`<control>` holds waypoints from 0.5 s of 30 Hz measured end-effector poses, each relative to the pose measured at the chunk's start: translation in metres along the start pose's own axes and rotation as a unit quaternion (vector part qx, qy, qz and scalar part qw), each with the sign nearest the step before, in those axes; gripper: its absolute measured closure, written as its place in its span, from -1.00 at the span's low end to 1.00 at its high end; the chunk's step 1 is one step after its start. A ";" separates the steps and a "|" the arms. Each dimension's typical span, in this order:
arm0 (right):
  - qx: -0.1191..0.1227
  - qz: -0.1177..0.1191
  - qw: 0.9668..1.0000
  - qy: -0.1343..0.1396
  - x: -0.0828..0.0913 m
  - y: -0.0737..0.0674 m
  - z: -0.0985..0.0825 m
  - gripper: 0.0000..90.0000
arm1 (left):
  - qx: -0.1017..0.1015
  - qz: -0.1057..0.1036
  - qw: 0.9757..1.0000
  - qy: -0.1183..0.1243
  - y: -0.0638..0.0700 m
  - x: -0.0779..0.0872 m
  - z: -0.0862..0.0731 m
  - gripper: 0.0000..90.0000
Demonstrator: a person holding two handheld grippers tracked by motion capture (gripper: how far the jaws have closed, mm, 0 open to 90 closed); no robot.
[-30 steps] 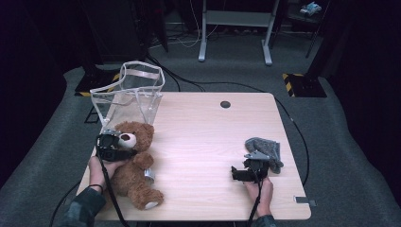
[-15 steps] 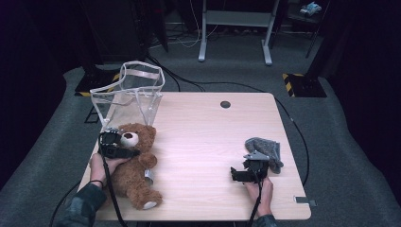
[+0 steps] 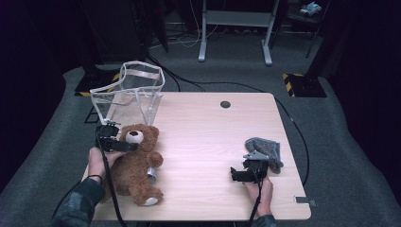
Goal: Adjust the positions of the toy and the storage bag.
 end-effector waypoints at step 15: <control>-0.001 0.000 1.000 -0.001 0.000 0.000 0.000 -0.96 | -0.032 0.029 0.998 0.049 0.007 0.039 0.055 -1.00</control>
Point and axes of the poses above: each handheld gripper's, and its own axes: x roughly backward along the jaws, z roughly out of its top, y roughly to its right, the point moved 5 cm from there along -x, roughly forward along the jaws, and after that the axes turned 12 degrees about -y, right-handed, at the moved point
